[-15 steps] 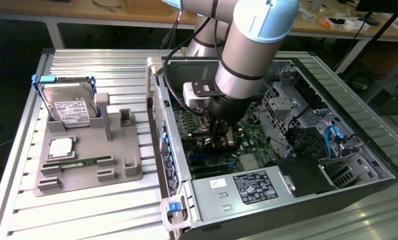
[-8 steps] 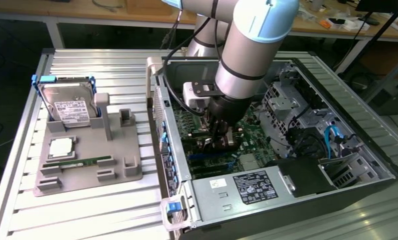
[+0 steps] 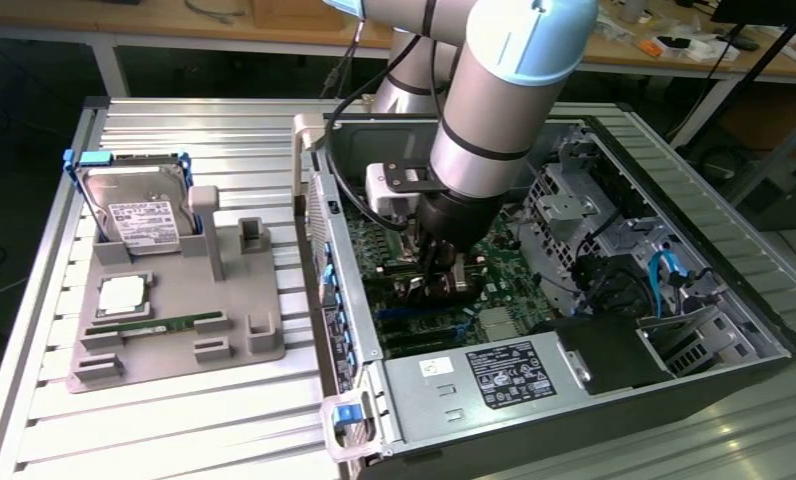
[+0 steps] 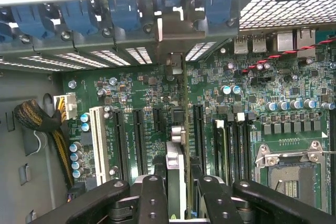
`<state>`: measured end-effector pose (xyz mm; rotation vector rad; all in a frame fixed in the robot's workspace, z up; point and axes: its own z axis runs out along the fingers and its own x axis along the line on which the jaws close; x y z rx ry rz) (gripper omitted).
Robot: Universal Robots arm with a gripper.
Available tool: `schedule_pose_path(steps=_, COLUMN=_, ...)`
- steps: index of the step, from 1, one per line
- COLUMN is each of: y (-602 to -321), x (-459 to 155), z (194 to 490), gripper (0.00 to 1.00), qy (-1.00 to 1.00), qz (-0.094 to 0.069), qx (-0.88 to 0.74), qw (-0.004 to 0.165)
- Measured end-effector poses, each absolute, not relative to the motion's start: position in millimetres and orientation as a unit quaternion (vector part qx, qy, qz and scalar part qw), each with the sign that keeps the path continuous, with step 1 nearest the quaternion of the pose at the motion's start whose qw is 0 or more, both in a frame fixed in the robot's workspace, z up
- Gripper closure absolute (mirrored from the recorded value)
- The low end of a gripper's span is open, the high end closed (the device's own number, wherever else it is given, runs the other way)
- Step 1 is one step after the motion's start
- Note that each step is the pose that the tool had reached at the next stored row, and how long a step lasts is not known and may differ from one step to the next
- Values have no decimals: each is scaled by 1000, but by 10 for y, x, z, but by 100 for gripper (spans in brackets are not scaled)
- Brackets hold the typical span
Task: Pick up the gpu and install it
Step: 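Insert the gpu into the slot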
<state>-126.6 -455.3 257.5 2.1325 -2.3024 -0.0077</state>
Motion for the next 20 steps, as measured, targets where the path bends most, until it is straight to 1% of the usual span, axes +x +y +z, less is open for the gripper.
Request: schedule_pose_path(steps=20, y=-4553, x=-1337, z=2575, gripper=72, qy=-734, qz=-2, qx=680, qw=1)
